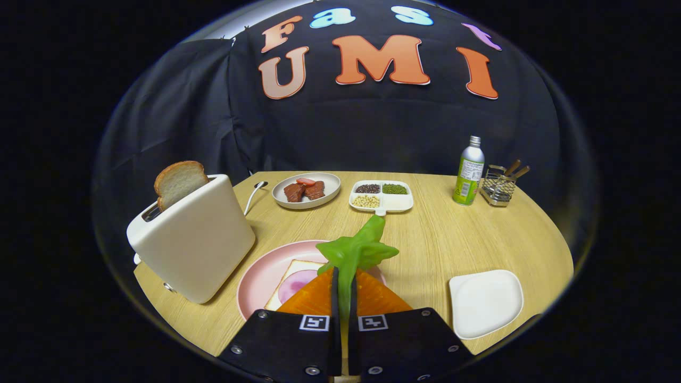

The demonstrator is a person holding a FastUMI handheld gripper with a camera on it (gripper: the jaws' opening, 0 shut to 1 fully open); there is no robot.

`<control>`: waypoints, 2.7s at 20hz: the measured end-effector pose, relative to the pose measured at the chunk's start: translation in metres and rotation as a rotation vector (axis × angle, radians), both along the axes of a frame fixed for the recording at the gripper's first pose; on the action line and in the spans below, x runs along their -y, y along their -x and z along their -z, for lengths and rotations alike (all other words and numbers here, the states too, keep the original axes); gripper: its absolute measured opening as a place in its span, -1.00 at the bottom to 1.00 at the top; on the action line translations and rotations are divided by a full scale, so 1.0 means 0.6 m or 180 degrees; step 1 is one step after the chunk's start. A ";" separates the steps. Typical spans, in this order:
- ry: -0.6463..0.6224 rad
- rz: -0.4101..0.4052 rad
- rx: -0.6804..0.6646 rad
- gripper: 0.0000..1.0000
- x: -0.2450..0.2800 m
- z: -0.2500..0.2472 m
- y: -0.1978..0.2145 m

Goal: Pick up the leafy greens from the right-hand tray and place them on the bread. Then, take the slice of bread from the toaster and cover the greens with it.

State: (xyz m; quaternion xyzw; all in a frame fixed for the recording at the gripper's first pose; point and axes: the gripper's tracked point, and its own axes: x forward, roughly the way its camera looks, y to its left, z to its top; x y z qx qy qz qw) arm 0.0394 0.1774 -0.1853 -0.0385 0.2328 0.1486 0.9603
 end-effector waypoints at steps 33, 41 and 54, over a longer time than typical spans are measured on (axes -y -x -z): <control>0.0197 0.0295 0.0572 0.95 -0.087 -0.118 -0.019; 0.0010 0.0275 0.0869 0.95 -0.171 -0.224 -0.010; -0.0097 -0.0062 0.0732 0.94 -0.350 -0.195 0.023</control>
